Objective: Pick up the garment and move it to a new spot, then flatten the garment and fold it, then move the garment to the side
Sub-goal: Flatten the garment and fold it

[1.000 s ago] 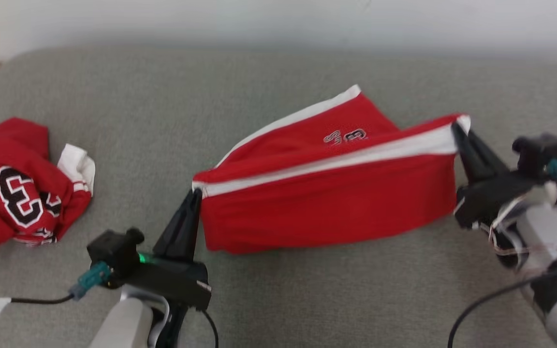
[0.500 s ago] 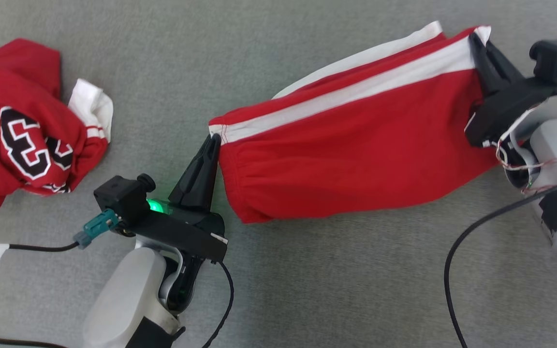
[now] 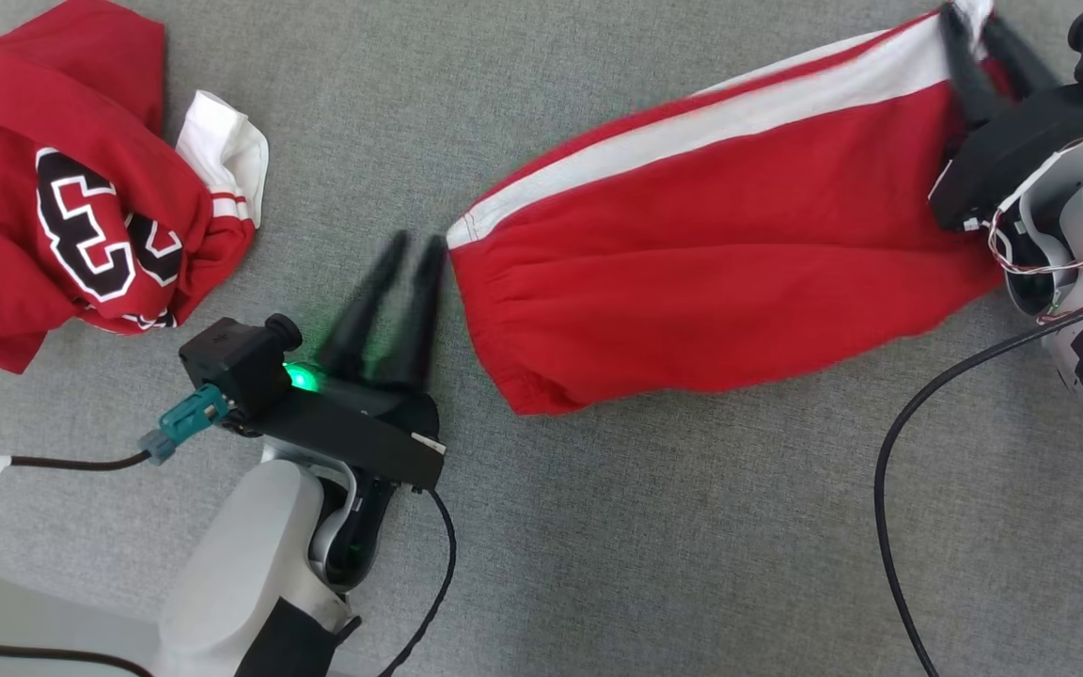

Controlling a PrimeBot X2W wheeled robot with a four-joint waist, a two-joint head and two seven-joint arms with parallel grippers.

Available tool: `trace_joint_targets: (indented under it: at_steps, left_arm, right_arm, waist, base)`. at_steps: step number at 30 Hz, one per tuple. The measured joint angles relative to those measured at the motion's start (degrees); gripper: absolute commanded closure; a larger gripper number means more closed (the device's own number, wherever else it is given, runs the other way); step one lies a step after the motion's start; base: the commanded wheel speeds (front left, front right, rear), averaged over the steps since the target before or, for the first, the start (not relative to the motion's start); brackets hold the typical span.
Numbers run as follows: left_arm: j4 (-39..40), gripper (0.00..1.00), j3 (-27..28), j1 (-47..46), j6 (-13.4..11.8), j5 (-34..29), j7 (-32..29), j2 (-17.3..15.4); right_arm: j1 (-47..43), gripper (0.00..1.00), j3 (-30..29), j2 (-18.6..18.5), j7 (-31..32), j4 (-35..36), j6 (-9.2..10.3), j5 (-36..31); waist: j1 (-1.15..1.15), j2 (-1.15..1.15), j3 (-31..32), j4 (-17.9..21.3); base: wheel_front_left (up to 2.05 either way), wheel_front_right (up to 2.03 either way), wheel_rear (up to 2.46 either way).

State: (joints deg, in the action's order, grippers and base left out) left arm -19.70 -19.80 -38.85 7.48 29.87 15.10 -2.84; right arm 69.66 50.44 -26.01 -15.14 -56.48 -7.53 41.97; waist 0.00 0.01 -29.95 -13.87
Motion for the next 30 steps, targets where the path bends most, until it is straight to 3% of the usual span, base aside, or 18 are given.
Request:
trace_joint_targets:
  at_steps: [9, 15, 30]
  left_arm:
    - [1.11, 0.00, 2.16, 2.60, -0.01, -3.83, 0.00, -0.03]
    - [2.24, 0.00, 3.55, 5.28, -0.51, -5.24, 0.00, -0.03]
    - [3.13, 0.00, 2.94, 7.19, -1.00, -6.73, 0.00, -0.03]
  right_arm:
    - [-5.93, 0.00, -8.13, -1.37, 0.01, 5.25, 0.00, -2.56]
    - [-12.78, 0.00, -9.85, -1.15, 0.01, 7.78, 0.01, -2.88]
    - [-13.03, 0.00, -7.69, 1.02, 1.13, -0.15, 0.19, 0.96]
  waist:
    - [0.00, 0.00, 2.28, 1.35]
    - [0.00, 0.00, 4.37, 2.13]
    - [-0.02, -0.02, 4.84, 0.57]
  base:
    - [0.00, 0.00, 0.00]
    - [0.00, 0.00, 0.00]
    - [0.00, 0.00, 0.00]
